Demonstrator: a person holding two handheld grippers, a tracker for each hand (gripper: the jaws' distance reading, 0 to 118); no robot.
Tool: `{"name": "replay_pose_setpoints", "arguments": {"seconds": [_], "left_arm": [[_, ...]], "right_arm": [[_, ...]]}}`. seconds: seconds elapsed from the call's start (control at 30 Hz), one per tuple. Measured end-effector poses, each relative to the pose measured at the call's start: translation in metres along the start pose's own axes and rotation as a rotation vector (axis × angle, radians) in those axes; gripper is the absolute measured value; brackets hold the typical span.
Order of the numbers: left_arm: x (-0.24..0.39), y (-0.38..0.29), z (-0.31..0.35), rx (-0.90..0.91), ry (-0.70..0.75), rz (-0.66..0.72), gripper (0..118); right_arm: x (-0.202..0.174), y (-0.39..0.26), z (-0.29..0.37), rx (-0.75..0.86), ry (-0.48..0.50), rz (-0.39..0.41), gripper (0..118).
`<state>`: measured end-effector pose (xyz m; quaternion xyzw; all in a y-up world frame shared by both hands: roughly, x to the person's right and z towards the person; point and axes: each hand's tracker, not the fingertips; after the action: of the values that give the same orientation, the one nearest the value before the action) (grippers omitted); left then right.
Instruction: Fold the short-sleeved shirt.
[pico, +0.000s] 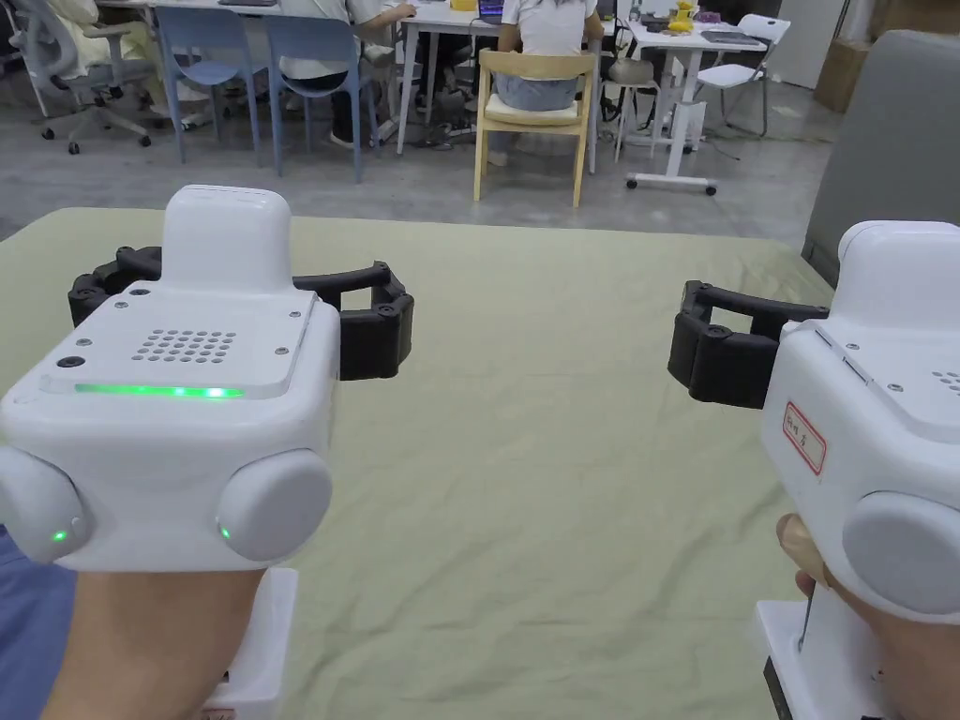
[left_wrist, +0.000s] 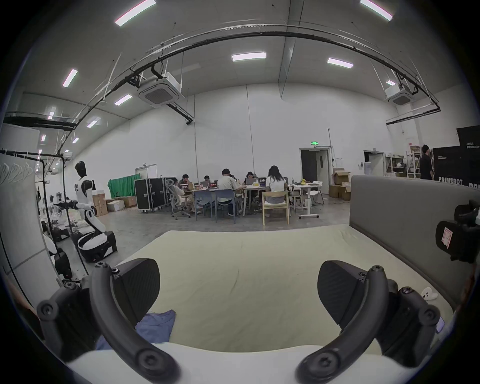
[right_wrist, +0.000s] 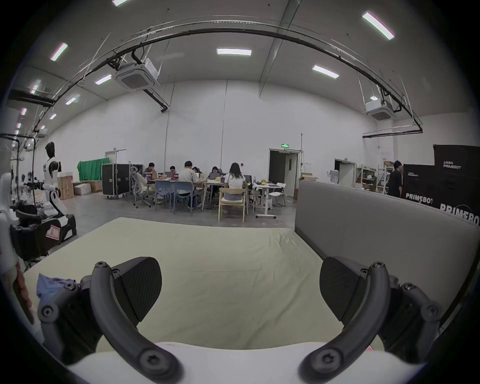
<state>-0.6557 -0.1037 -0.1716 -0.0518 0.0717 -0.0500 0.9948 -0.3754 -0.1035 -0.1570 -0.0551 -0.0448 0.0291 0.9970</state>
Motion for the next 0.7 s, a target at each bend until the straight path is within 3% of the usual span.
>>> {"name": "replay_pose_setpoints", "arguments": {"seconds": [0.07,0.1,0.13,0.17,0.27,0.4,0.6,0.7], "left_arm": [[0.001,-0.002,0.002,-0.015,-0.038,-0.021,118],[0.001,-0.004,0.004,-0.005,-0.056,-0.021,106],[0.003,-0.006,0.007,-0.001,-0.079,-0.025,36],[0.006,-0.007,0.008,0.0,-0.083,-0.035,0],[0.009,-0.01,0.001,-0.075,-0.115,-0.035,0],[-0.002,-0.016,-0.007,-0.135,-0.173,0.076,0],[-0.035,-0.012,-0.009,-0.113,-0.073,0.067,0],[-0.077,-0.012,0.0,-0.099,0.056,0.038,0]], "right_arm": [[0.001,-0.001,-0.001,-0.058,0.031,-0.014,117],[0.002,-0.002,-0.002,-0.077,0.068,-0.032,101],[0.003,-0.004,-0.001,-0.081,0.102,-0.046,32],[0.003,-0.006,-0.002,-0.076,0.087,-0.04,2],[0.002,-0.019,-0.012,-0.103,0.08,-0.053,2],[0.003,-0.023,-0.011,-0.118,0.104,-0.055,2],[-0.014,-0.016,-0.019,-0.105,0.134,-0.038,2],[-0.059,-0.013,-0.032,-0.101,0.236,-0.023,2]]}}
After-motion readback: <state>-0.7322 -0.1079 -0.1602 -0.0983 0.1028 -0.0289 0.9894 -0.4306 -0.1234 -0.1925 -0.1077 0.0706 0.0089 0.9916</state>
